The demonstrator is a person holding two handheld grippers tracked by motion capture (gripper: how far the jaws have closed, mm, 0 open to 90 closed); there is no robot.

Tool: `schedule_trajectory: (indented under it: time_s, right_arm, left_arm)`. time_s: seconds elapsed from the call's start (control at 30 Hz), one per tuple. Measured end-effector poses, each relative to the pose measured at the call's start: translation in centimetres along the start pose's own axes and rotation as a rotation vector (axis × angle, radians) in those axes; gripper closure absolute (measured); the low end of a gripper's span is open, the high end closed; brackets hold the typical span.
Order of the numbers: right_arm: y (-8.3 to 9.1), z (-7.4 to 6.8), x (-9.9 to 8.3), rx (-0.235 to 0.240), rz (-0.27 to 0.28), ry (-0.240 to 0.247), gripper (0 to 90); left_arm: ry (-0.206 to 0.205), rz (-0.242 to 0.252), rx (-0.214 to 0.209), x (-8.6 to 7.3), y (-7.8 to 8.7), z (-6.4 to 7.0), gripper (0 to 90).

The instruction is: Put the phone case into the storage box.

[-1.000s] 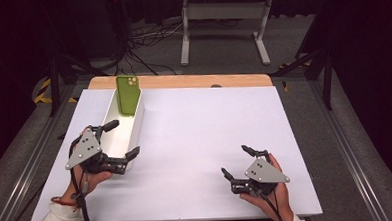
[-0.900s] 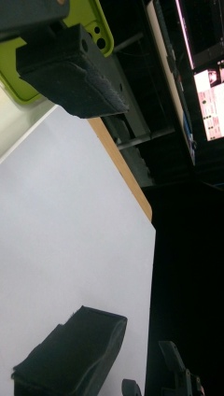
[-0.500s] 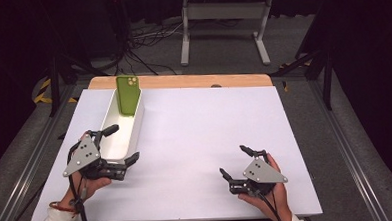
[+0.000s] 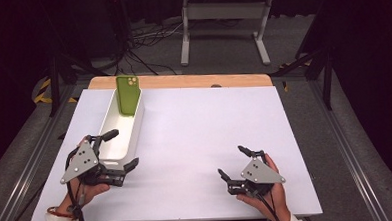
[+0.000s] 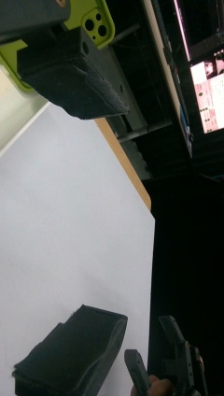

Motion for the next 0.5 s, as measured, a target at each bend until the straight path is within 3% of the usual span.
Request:
schedule_trajectory:
  time_s: [0.2,0.5]
  right_arm:
    - [-0.2,-0.3,0.0,0.005,-0.002,0.010,12.9]
    - [-0.2,-0.6,0.0,0.008,-0.003,0.022,12.8]
  left_arm:
    - [-0.013,-0.005,-0.005,-0.3,0.1,0.7,3.7]
    - [0.001,-0.008,-0.021,-1.0,0.0,1.9,3.8]
Point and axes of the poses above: each handheld gripper's, and its own axes: y roughly backward along the jaws, x roughly out of its top, z roughly to its right, the point moved 9 cm from there along -y, roughly forward along the jaws, and after that the axes turned 2 degrees about -y, right-handed, at the moved point
